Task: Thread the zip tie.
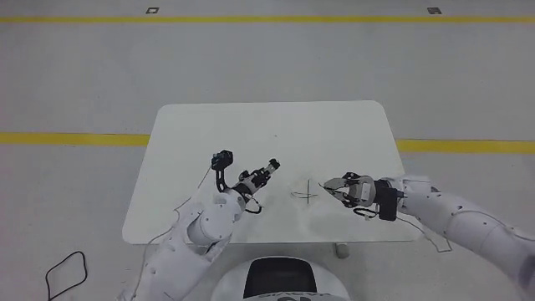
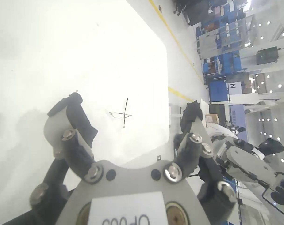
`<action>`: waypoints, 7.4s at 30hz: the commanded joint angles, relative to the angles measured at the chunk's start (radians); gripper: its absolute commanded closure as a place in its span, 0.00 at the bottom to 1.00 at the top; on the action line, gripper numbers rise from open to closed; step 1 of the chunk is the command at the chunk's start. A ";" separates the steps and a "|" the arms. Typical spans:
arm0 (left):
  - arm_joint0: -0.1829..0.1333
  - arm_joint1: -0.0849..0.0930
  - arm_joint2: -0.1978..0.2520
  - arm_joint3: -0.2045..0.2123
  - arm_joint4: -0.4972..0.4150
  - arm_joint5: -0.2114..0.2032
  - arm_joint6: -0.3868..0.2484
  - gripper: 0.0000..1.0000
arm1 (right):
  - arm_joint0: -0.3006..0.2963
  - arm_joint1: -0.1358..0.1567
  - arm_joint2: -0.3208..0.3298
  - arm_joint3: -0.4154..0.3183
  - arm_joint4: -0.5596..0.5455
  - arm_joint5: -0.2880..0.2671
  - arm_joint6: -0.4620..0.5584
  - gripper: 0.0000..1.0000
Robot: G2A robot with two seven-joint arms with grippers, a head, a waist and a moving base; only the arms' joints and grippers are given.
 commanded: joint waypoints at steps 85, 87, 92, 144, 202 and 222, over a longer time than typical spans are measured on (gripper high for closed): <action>-0.168 0.186 0.256 -0.066 0.846 -0.492 0.043 0.00 | -0.171 0.021 0.075 -0.122 0.231 0.000 0.139 1.00; -0.167 0.185 0.258 -0.061 0.874 -0.483 0.053 0.00 | -0.177 0.020 0.081 -0.125 0.234 0.000 0.143 1.00; -0.164 0.184 0.260 -0.062 0.928 -0.453 0.046 0.00 | -0.183 0.019 0.084 -0.129 0.241 0.000 0.157 1.00; -0.172 0.073 0.403 0.025 1.218 -0.011 0.162 0.00 | -0.293 -0.025 0.221 -0.228 0.492 0.006 0.376 1.00; -0.247 0.053 0.465 0.114 1.275 0.046 0.205 0.78 | -0.398 -0.070 0.356 -0.270 0.587 0.000 0.529 1.00; -0.260 0.046 0.472 0.123 1.275 0.046 0.205 0.85 | -0.383 -0.079 0.328 -0.263 0.590 0.000 0.528 1.00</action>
